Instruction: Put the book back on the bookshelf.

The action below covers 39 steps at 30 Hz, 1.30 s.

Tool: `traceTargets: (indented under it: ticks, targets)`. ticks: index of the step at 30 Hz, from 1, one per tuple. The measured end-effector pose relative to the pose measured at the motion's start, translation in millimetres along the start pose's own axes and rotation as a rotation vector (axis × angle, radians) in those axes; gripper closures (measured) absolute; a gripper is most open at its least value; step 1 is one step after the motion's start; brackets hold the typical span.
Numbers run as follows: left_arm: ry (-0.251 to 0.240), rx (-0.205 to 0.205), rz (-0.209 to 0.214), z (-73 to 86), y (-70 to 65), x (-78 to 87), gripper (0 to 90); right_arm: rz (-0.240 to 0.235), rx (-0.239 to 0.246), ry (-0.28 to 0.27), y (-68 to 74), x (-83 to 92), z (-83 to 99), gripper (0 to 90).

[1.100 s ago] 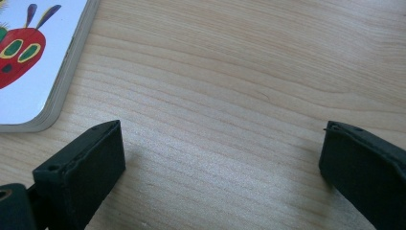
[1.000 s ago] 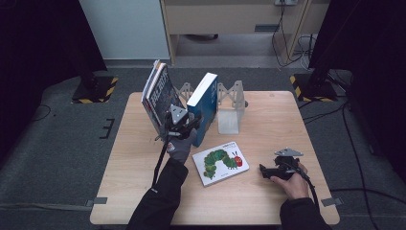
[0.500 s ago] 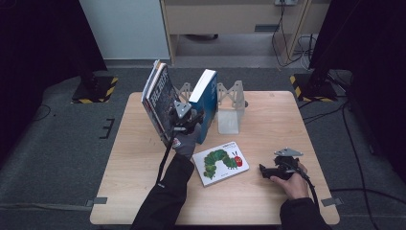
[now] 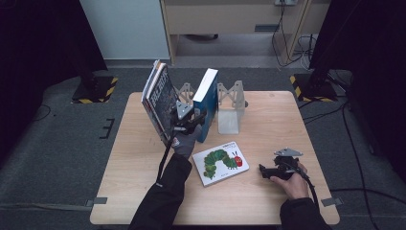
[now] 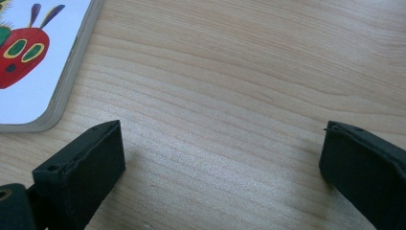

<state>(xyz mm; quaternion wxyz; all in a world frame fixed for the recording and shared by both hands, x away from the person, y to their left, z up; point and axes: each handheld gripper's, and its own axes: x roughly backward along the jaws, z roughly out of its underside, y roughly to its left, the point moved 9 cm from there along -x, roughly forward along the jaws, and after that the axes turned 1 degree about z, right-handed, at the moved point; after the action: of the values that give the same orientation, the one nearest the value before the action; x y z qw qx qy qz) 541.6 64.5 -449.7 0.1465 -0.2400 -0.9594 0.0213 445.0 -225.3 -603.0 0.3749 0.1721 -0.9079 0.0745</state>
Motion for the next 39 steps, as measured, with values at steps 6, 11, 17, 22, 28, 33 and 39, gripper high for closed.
traceTargets:
  ticks: [6,11,17,22,28,33,39]
  targets:
    - [0.018,0.017,0.025,9.2,1.6,5.6,56.4,-0.003,0.004,0.001,0.4,0.2,0.1,2.1]
    - [0.032,0.015,0.004,9.2,0.1,5.6,57.8,-0.003,0.004,0.0,0.4,0.1,0.0,2.1]
    - [0.045,0.02,-0.021,7.4,-7.5,0.2,58.0,-0.001,0.002,-0.001,0.7,-0.2,-0.3,2.1]
    - [0.053,0.026,-0.038,4.3,-12.5,-8.1,57.6,-0.005,0.003,0.001,1.1,-0.1,-0.2,2.1]
    - [0.059,0.029,-0.021,2.0,-20.0,-17.3,56.1,-0.008,0.01,0.002,1.3,-0.2,-0.2,2.1]
    - [0.067,0.03,0.004,1.6,-23.4,-21.2,54.6,-0.01,0.012,0.002,1.6,-0.3,-0.2,2.1]
    - [0.076,0.035,0.025,0.1,-27.9,-26.1,53.0,-0.011,0.014,0.001,1.7,-0.4,-0.3,2.1]
